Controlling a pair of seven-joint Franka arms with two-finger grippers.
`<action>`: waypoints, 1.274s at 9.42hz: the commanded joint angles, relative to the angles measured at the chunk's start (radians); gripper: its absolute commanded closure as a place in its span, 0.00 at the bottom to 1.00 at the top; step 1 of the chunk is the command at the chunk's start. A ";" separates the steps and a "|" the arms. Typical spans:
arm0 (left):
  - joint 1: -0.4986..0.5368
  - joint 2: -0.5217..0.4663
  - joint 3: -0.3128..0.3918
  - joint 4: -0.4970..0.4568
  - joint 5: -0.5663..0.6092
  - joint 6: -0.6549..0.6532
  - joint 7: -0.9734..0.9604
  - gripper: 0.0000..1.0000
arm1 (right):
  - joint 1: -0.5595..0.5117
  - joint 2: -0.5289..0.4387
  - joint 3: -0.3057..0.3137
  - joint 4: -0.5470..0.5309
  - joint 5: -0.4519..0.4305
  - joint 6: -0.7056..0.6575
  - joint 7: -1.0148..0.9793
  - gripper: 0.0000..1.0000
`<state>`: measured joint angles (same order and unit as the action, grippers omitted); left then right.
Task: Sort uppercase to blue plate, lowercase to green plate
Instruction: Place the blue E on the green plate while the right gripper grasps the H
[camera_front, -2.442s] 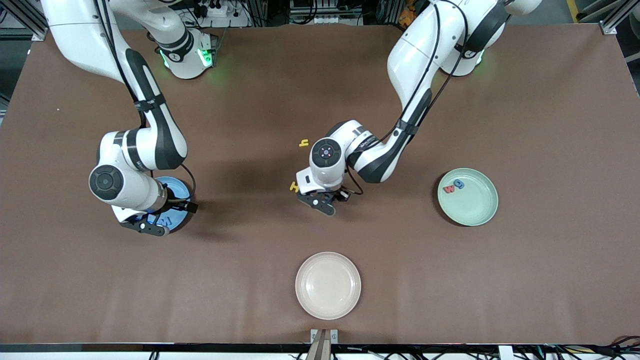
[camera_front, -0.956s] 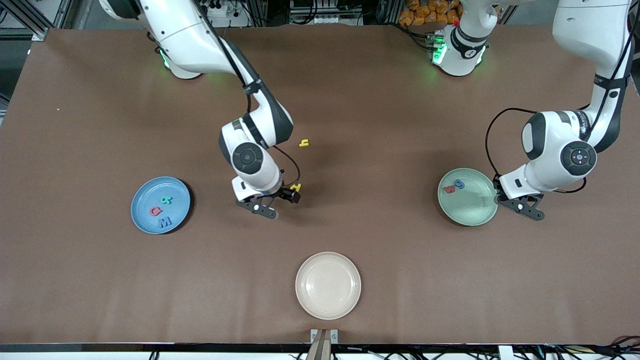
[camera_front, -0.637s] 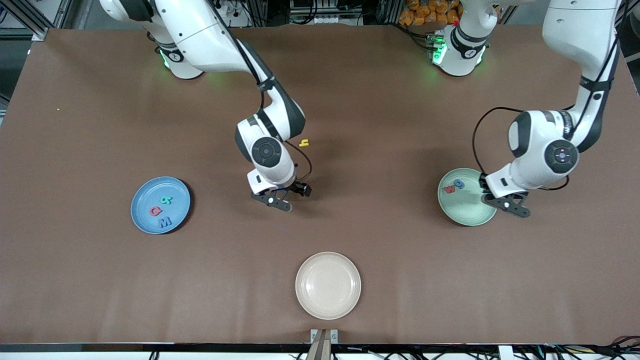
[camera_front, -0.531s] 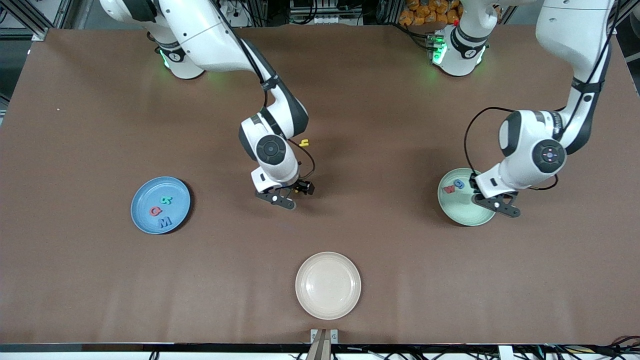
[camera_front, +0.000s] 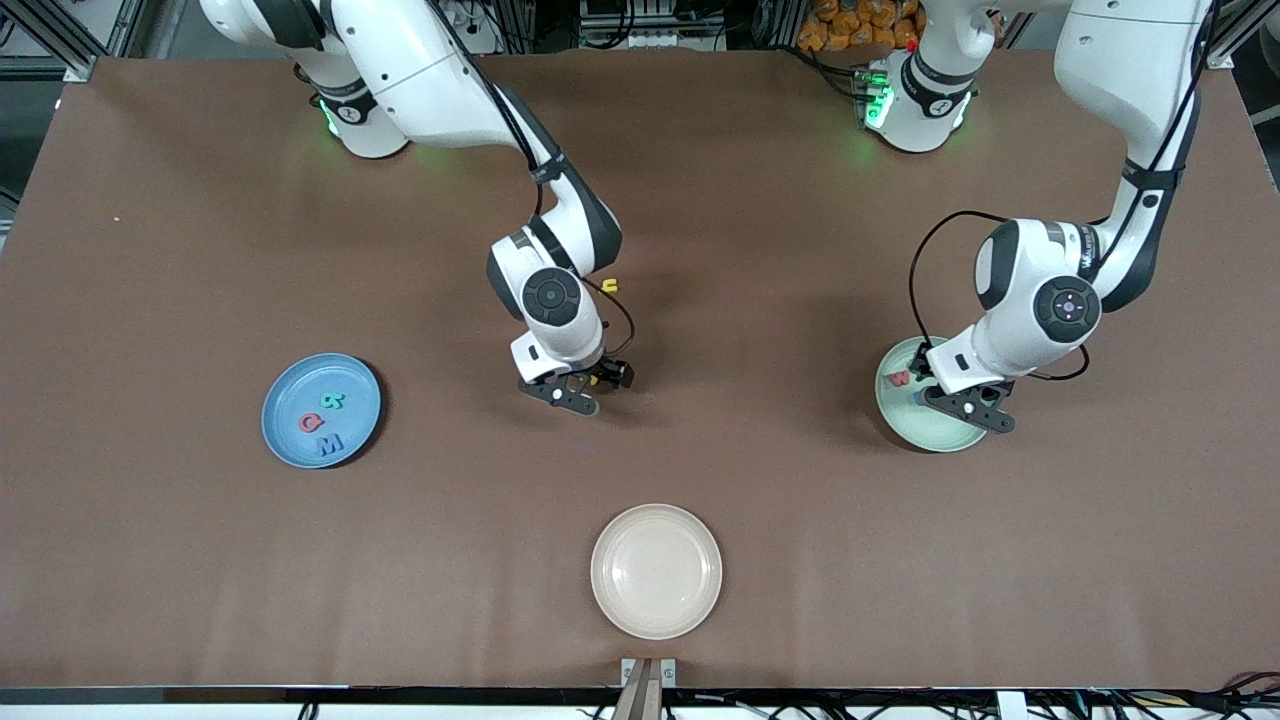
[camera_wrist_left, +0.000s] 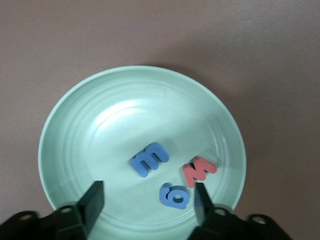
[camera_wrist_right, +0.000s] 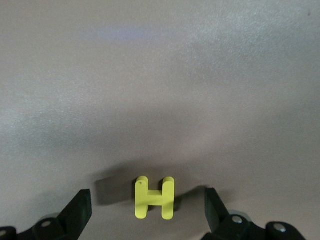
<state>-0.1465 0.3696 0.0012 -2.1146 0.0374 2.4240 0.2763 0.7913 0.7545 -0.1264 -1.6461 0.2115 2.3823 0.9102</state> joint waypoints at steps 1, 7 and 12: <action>-0.021 -0.012 -0.018 -0.004 0.006 0.009 -0.020 0.00 | 0.019 0.002 -0.007 -0.006 0.009 0.012 0.022 0.13; -0.142 0.073 -0.162 0.143 0.006 0.010 -0.587 0.00 | 0.014 -0.013 -0.009 -0.004 0.008 0.003 0.015 1.00; -0.321 0.176 -0.162 0.292 0.007 0.017 -0.919 0.00 | -0.072 -0.127 -0.120 -0.003 -0.003 -0.173 -0.205 1.00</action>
<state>-0.4406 0.5112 -0.1668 -1.8651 0.0374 2.4364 -0.5827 0.7582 0.6944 -0.2354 -1.6294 0.2101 2.2866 0.7871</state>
